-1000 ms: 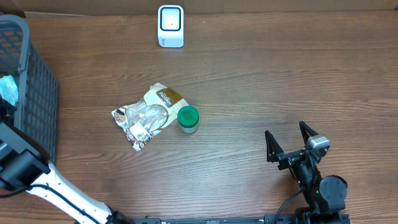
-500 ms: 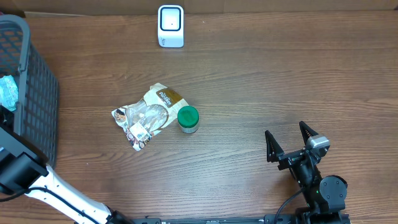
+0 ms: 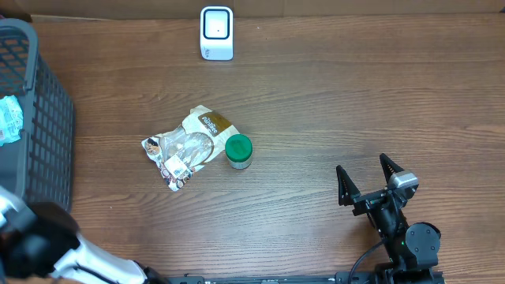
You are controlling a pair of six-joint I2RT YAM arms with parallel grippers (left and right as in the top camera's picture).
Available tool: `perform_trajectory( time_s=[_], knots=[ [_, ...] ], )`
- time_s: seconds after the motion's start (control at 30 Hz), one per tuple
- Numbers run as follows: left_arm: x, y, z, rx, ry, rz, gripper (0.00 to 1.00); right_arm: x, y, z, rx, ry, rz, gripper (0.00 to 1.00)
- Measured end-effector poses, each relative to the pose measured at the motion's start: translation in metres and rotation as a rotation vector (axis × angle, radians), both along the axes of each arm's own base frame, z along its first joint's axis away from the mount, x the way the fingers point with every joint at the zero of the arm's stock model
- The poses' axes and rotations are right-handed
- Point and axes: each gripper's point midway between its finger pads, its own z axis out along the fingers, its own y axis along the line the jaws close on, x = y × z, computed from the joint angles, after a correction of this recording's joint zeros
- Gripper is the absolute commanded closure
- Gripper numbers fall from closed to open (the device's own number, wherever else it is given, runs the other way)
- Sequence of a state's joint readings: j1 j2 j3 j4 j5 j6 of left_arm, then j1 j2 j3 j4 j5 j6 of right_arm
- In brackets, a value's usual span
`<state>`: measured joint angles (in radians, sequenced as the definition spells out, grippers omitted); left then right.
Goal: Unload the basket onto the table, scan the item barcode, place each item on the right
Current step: 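Reach into the basket and grasp the orange snack box with left gripper, then carry the orange box to the table near the scanner and release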
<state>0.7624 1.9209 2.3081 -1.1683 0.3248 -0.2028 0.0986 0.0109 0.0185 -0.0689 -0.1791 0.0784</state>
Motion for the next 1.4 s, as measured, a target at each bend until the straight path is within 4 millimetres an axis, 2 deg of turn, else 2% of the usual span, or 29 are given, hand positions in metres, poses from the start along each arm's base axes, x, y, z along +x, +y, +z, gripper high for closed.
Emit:
perform_trajectory(
  time_s=[0.03,0.1,0.13,0.17,0.23,0.33,0.43,0.57,0.67,0.77,0.9,1.03,1.1,1.2,1.3,1.4],
  knots=[
    [-0.004,-0.024,0.032,0.032,-0.058,-0.042,0.96,0.0,0.0,0.0,0.0,0.0,0.0,0.0],
    [-0.013,-0.074,0.078,0.075,-0.136,-0.124,0.96,0.0,0.0,0.0,0.0,0.0,0.0,0.0],
    [-0.022,-0.112,0.101,0.094,-0.176,-0.192,0.96,0.0,0.0,0.0,0.0,0.0,0.0,0.0],
    [-0.026,-0.139,0.108,0.094,-0.177,-0.24,0.96,0.0,0.0,0.0,0.0,0.0,0.0,0.0],
    [-0.034,-0.185,0.104,0.062,-0.133,-0.329,0.96,0.0,0.0,0.0,0.0,0.0,0.0,0.0],
    [-0.027,-0.246,0.078,0.035,-0.025,-0.475,0.96,0.0,0.0,0.0,0.0,0.0,0.0,0.0],
    [0.0,-0.299,0.03,0.033,0.115,-0.61,0.96,0.0,0.0,0.0,0.0,-0.001,0.0,0.0],
    [0.04,-0.372,-0.045,0.067,0.26,-0.77,0.96,0.0,0.0,0.0,0.0,0.0,0.0,0.0],
    [0.054,-0.428,-0.102,0.121,0.364,-0.87,0.96,0.0,0.0,0.0,0.0,0.0,0.0,0.0],
    [0.061,-0.47,-0.136,0.175,0.408,-0.925,0.96,0.0,0.0,0.0,0.0,0.0,0.0,0.0],
    [0.056,-0.517,-0.175,0.207,0.46,-0.981,0.96,0.0,0.0,0.0,0.0,-0.001,0.0,0.0],
    [0.042,-0.545,-0.212,0.218,0.543,-1.013,0.94,0.0,0.0,0.0,0.0,0.0,0.0,0.0],
    [0.034,-0.554,-0.233,0.223,0.601,-1.021,0.79,0.0,0.0,0.0,0.0,0.0,0.0,0.0],
    [0.024,-0.559,-0.256,0.23,0.671,-1.022,0.44,0.0,0.0,0.0,0.0,0.0,0.0,0.0],
    [0.018,-0.561,-0.272,0.234,0.715,-1.021,0.37,0.0,0.0,0.0,0.0,0.0,0.0,0.0],
    [0.016,-0.555,-0.27,0.234,0.739,-1.015,0.37,0.0,0.0,0.0,0.0,0.0,0.0,0.0]
  ],
)
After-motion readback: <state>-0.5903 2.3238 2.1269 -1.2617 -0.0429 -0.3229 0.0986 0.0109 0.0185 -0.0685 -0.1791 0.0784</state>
